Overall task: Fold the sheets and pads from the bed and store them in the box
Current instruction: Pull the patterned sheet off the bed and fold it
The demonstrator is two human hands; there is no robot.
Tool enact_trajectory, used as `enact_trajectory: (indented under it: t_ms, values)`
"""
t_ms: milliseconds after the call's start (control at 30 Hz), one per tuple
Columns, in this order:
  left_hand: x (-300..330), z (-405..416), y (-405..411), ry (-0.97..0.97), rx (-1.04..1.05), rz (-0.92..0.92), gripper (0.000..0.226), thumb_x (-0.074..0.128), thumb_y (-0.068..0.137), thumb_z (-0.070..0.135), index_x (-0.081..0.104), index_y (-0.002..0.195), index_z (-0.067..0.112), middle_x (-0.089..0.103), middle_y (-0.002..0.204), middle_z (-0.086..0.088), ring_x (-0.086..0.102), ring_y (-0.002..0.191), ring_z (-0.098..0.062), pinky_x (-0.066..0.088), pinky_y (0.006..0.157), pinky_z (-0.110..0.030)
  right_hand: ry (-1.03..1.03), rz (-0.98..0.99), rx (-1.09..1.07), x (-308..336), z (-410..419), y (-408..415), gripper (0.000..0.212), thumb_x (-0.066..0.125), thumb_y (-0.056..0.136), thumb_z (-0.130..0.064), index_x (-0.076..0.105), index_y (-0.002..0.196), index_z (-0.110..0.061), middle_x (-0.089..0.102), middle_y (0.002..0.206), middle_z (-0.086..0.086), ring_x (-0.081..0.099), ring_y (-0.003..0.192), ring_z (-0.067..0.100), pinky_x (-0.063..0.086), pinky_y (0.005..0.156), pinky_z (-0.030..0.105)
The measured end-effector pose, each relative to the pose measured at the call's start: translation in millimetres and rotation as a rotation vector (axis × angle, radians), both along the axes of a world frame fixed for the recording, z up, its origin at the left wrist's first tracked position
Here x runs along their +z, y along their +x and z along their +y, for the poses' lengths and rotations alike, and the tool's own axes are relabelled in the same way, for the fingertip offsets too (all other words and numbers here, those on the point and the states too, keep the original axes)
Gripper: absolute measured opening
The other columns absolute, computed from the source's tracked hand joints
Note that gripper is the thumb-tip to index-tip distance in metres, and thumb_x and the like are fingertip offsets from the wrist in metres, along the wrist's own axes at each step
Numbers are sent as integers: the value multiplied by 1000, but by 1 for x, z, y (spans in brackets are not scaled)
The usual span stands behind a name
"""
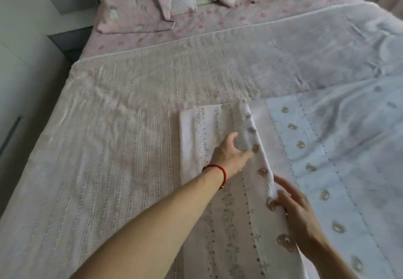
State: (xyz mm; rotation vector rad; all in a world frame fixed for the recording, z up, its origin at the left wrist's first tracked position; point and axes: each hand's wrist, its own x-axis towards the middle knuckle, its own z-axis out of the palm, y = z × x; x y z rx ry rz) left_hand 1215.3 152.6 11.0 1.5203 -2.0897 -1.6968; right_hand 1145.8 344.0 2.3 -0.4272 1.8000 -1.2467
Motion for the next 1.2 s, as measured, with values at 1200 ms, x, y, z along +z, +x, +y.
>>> enact_trajectory:
  t_ms: [1200]
  values:
    - [-94,89,194,371,459,-166,69,79,63,75,63,117,34,74,110,7,71,103,-16,59,91,-46,521,-9,311,-72,17,-16,48,78,80,-61,72,104,-20,78,86,3,74,70,17,58,61,32]
